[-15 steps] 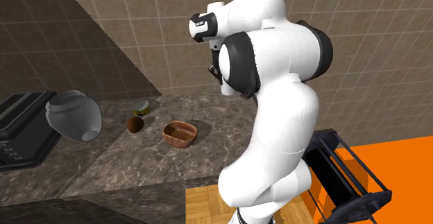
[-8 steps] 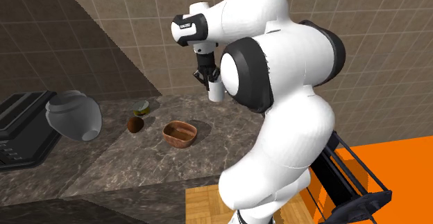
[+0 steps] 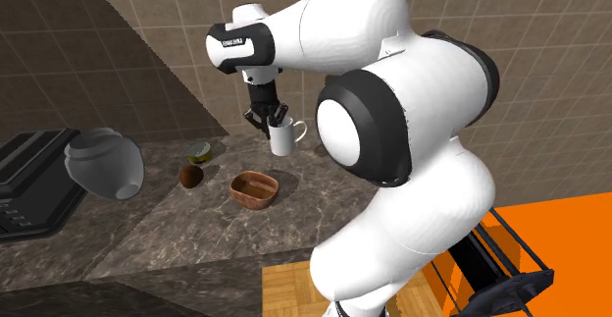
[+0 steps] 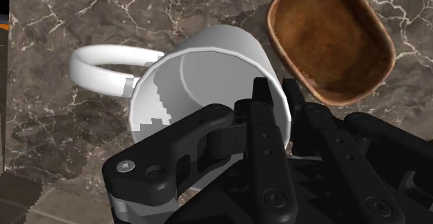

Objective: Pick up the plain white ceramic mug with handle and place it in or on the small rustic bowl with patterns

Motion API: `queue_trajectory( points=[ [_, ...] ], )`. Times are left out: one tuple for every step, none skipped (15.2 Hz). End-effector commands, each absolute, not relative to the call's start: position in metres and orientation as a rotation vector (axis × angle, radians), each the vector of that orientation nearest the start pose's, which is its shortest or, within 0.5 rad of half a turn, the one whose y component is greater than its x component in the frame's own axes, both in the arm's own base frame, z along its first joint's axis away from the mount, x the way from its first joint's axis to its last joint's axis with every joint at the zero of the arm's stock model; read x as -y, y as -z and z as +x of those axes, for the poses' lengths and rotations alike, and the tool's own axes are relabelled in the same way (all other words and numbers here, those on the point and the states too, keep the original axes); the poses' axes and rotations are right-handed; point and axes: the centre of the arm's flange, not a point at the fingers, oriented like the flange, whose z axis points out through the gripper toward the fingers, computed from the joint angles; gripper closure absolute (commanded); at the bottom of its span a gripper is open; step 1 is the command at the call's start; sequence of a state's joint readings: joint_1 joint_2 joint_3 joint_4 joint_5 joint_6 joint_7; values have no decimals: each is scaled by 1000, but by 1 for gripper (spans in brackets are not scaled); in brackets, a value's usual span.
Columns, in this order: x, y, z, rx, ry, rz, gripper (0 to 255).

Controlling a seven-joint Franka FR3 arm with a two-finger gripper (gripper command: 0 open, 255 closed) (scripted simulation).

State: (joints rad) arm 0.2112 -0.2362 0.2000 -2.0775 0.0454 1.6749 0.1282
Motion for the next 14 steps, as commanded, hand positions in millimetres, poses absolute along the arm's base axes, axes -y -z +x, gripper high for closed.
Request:
queue_trajectory(
  points=[
    [-218, -517, 408, 418, -262, -3150, 255],
    [-229, -518, 400, 418, -262, -3150, 255],
    [-239, -519, 393, 418, -262, -3150, 255],
    [-250, -520, 385, 418, -262, -3150, 255],
    [-261, -521, 377, 418, -262, -3150, 255],
    [-271, -522, 369, 418, -262, -3150, 255],
    [-276, -523, 365, 418, -262, -3150, 255],
    [-276, -517, 365, 418, -262, -3150, 255],
    [-276, -512, 365, 418, -262, -3150, 255],
    [-276, -507, 365, 418, -262, -3150, 255],
    [-276, -502, 365, 418, -262, -3150, 255],
    [-276, -496, 365, 418, -262, -3150, 255],
    [-276, -491, 365, 418, -262, -3150, 255],
    [-276, -486, 365, 418, -262, -3150, 255]
  ],
)
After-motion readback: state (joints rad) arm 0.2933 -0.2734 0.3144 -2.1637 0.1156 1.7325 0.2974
